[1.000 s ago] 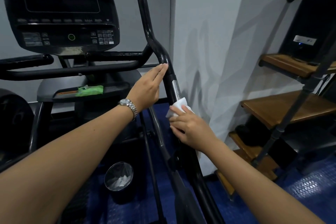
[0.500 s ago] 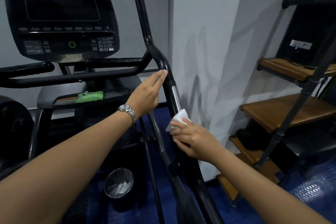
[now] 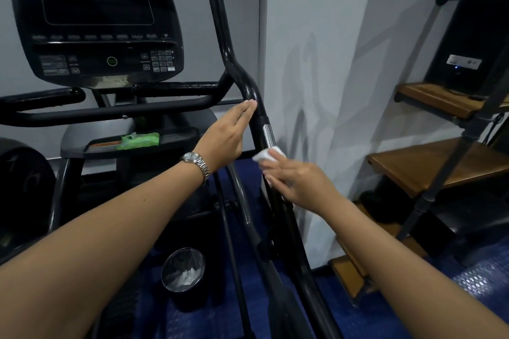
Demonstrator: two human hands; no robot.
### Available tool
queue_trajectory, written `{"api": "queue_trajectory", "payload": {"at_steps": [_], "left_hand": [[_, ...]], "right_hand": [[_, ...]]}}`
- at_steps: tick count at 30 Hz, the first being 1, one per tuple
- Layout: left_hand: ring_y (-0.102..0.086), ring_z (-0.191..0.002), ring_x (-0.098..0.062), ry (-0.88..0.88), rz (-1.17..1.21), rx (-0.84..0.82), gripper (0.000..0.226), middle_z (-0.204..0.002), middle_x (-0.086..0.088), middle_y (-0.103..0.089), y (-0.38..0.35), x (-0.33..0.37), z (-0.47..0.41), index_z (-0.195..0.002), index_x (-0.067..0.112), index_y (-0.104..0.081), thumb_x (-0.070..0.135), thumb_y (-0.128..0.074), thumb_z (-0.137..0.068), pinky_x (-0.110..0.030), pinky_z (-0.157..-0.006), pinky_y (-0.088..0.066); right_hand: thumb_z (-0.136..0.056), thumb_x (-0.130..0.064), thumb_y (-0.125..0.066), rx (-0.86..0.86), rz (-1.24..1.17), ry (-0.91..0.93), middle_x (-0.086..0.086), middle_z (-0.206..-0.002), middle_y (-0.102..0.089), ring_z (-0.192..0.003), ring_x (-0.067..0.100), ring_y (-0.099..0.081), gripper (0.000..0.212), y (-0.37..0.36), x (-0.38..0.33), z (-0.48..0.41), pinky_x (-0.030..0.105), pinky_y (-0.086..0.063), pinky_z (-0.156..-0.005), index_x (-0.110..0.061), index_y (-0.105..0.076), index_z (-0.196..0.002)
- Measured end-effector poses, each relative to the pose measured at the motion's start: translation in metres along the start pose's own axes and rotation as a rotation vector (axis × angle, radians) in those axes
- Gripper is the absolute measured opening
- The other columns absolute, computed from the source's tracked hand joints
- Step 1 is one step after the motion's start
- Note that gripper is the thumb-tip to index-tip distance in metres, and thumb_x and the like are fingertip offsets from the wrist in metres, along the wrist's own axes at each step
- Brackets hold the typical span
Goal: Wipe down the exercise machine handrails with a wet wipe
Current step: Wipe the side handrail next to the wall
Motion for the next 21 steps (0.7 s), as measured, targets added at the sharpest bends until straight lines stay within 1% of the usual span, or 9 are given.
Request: {"api": "queue_trajectory", "payload": {"at_steps": [3, 5, 8, 11, 13, 15, 17, 19, 21], "left_hand": [[-0.046, -0.126, -0.033, 0.019, 0.003, 0.005, 0.067, -0.136, -0.025, -0.045, -0.003, 0.002, 0.000, -0.138, -0.010, -0.036, -0.016, -0.044, -0.072, -0.031, -0.108, -0.034], [-0.046, -0.126, -0.033, 0.019, -0.004, 0.008, 0.065, -0.136, -0.024, -0.045, -0.003, 0.001, 0.001, -0.138, -0.009, -0.036, -0.015, -0.042, -0.073, -0.031, -0.109, -0.033], [-0.047, -0.125, -0.032, 0.012, -0.015, -0.001, 0.062, -0.135, -0.024, -0.047, -0.001, 0.001, 0.002, -0.137, -0.010, -0.037, -0.012, -0.039, -0.075, -0.030, -0.108, -0.033], [-0.046, -0.126, -0.033, 0.010, -0.002, 0.009, 0.063, -0.135, -0.026, -0.046, -0.002, 0.003, 0.001, -0.136, -0.011, -0.037, -0.013, -0.041, -0.073, -0.030, -0.109, -0.032], [-0.046, -0.127, -0.033, 0.018, 0.003, 0.011, 0.063, -0.136, -0.026, -0.045, -0.003, 0.003, 0.001, -0.136, -0.011, -0.037, -0.012, -0.038, -0.073, -0.031, -0.109, -0.032], [-0.046, -0.127, -0.033, 0.018, 0.001, 0.018, 0.063, -0.136, -0.025, -0.046, -0.002, 0.003, 0.001, -0.136, -0.011, -0.037, -0.011, -0.038, -0.073, -0.031, -0.109, -0.033], [-0.047, -0.125, -0.031, 0.010, -0.003, 0.016, 0.063, -0.134, -0.024, -0.047, 0.001, 0.002, 0.001, -0.136, -0.010, -0.038, -0.012, -0.039, -0.073, -0.029, -0.108, -0.034], [-0.049, -0.122, -0.031, -0.003, -0.022, 0.009, 0.061, -0.132, -0.024, -0.050, 0.003, 0.000, 0.001, -0.135, -0.011, -0.040, -0.009, -0.037, -0.074, -0.029, -0.106, -0.035], [-0.050, -0.121, -0.031, -0.003, -0.018, 0.002, 0.060, -0.132, -0.024, -0.050, 0.003, -0.001, 0.000, -0.135, -0.010, -0.040, -0.003, -0.030, -0.077, -0.027, -0.106, -0.034]], "right_hand": [[-0.093, -0.027, -0.045, -0.011, 0.045, -0.092, -0.008, -0.126, -0.063, -0.128, 0.012, -0.048, 0.031, -0.013, -0.002, -0.016, 0.038, -0.059, -0.063, -0.016, -0.074, -0.099], [-0.093, -0.027, -0.045, -0.042, 0.027, -0.089, -0.009, -0.127, -0.062, -0.130, 0.013, -0.047, 0.031, -0.015, -0.005, -0.008, 0.038, -0.059, -0.064, -0.016, -0.073, -0.102], [-0.091, -0.024, -0.053, -0.005, -0.037, -0.018, -0.007, -0.121, -0.066, -0.125, 0.012, -0.052, 0.026, -0.004, -0.002, 0.003, 0.036, -0.060, -0.068, -0.016, -0.072, -0.106], [-0.089, -0.017, -0.060, 0.035, -0.021, -0.063, -0.006, -0.123, -0.065, -0.125, 0.013, -0.051, 0.020, -0.002, 0.002, -0.021, 0.039, -0.060, -0.069, -0.014, -0.074, -0.102], [-0.087, -0.011, -0.063, 0.024, 0.019, -0.093, -0.004, -0.123, -0.065, -0.127, 0.016, -0.049, 0.016, -0.011, -0.001, -0.034, 0.036, -0.059, -0.071, -0.011, -0.075, -0.098], [-0.086, -0.010, -0.062, 0.005, 0.041, -0.075, -0.003, -0.114, -0.070, -0.126, 0.019, -0.052, 0.013, -0.017, -0.005, -0.031, 0.032, -0.059, -0.068, -0.008, -0.074, -0.091], [-0.089, -0.014, -0.056, -0.036, 0.045, -0.002, -0.004, -0.102, -0.071, -0.126, 0.017, -0.052, 0.018, -0.014, -0.006, -0.017, 0.031, -0.057, -0.067, -0.008, -0.073, -0.084], [-0.091, -0.020, -0.051, -0.029, 0.046, 0.057, -0.009, -0.101, -0.071, -0.128, 0.010, -0.049, 0.025, -0.008, -0.004, -0.011, 0.026, -0.056, -0.069, -0.012, -0.074, -0.083], [-0.090, -0.020, -0.051, 0.033, 0.065, 0.054, -0.008, -0.103, -0.072, -0.124, 0.009, -0.052, 0.026, -0.006, -0.001, -0.021, 0.027, -0.057, -0.065, -0.014, -0.075, -0.082]]}}
Point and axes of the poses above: each hand's wrist, its own z-axis away from the middle knuckle, its own y-axis out of the back of the hand, x = y × z, the point moved 1 cm from there along -z, towards the middle knuckle
